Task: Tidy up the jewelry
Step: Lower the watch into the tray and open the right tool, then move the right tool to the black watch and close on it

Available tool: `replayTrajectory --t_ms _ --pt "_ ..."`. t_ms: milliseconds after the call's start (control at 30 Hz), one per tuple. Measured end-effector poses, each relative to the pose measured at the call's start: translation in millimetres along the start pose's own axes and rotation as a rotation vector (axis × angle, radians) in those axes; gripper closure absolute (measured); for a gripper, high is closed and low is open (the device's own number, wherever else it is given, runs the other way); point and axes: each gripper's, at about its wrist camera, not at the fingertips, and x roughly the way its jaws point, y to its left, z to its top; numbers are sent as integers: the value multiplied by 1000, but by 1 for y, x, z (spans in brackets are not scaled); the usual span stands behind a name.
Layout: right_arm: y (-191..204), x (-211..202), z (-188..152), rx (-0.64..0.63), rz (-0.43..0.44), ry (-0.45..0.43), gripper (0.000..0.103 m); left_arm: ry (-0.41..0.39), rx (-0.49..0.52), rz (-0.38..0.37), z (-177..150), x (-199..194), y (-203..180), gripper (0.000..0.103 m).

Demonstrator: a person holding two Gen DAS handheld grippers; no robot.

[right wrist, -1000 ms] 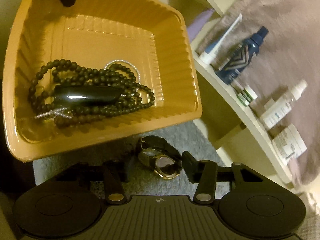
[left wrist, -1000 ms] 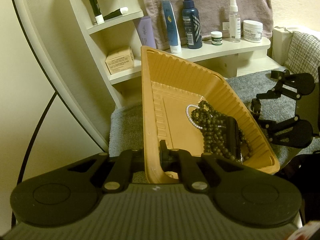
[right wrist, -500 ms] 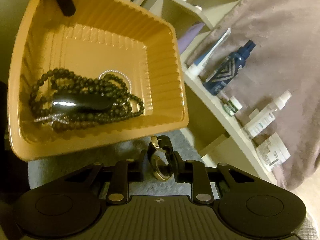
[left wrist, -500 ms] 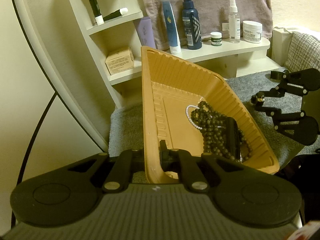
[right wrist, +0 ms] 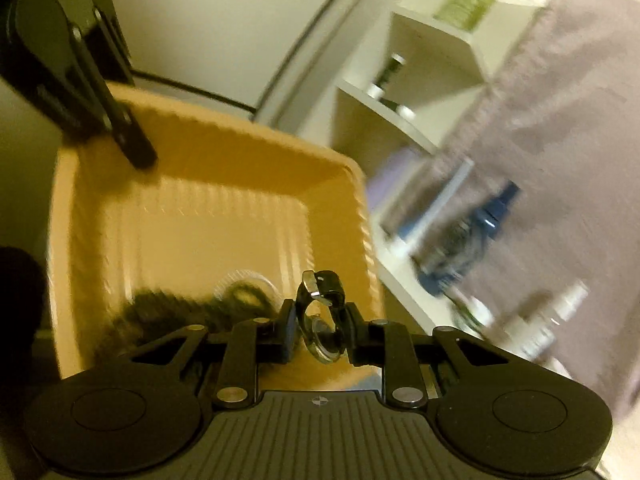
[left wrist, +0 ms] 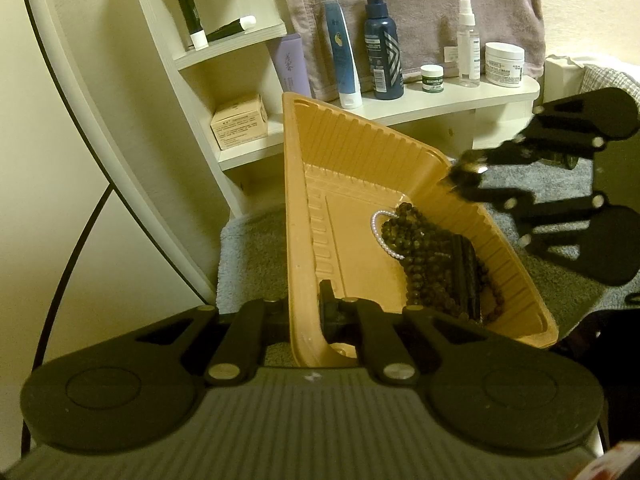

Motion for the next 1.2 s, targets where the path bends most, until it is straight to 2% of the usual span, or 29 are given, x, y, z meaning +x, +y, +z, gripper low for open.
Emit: replayTrajectory --t_ms 167,300,333,400,467,500,633,833,1200 --pt "14 6 15 6 124 -33 78 0 -1 -1 0 0 0 96" --pt "20 12 19 31 198 -26 76 0 -1 0 0 0 0 96" --pt "19 13 19 52 216 -21 72 0 -1 0 0 0 0 96" --pt "16 12 18 103 224 -35 53 3 -2 1 -1 1 0 96" --pt "9 8 17 162 223 -52 45 2 -5 -1 -1 1 0 96" --pt "5 6 16 183 218 -52 45 2 -4 0 -2 1 0 96" --pt "-10 -5 9 243 154 -59 45 2 -5 0 -1 1 0 96" --pt "-40 -29 -19 416 43 -46 45 1 -2 2 -1 1 0 96" --pt "-85 -60 -100 640 -242 143 44 2 11 8 -1 0 -2 96"
